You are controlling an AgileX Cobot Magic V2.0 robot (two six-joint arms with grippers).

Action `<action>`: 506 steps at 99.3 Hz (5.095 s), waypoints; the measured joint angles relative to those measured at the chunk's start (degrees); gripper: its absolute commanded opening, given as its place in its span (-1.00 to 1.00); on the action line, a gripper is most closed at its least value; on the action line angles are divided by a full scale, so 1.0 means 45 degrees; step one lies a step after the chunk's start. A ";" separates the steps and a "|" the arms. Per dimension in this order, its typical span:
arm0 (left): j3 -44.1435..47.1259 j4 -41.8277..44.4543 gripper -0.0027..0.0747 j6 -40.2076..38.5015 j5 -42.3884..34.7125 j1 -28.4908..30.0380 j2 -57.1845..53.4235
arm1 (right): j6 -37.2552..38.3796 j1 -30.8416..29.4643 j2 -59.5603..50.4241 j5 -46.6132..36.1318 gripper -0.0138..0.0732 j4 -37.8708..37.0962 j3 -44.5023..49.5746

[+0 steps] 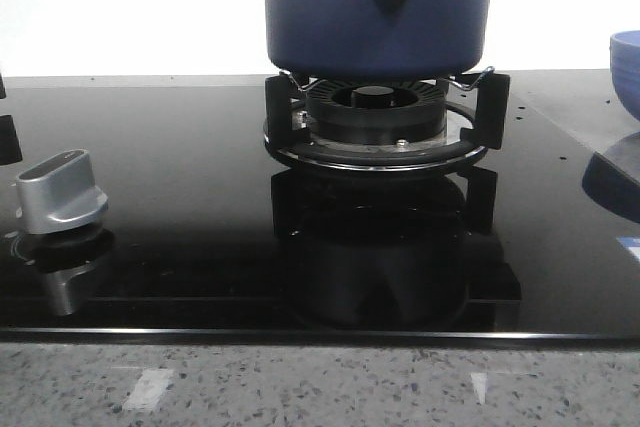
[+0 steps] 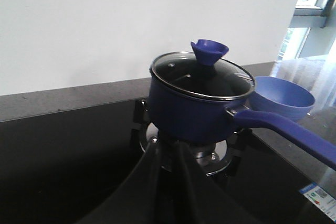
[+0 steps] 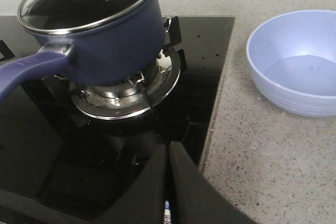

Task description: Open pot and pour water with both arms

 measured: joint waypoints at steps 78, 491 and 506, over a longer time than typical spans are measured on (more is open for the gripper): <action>-0.4125 -0.7589 0.09 0.9550 0.1546 -0.2736 0.9306 | -0.0059 0.0000 0.0000 -0.1284 0.23 -0.0784 0.0000; -1.1927 -0.8707 -0.29 1.0433 0.6330 0.2529 1.5835 | 0.2687 -0.4709 1.2198 0.2424 0.22 -0.3390 -0.7277; -1.1930 -0.8619 -0.29 1.0422 0.6351 0.2595 1.5835 | 0.2540 -0.4882 1.3413 0.2395 0.22 -0.3390 -0.7277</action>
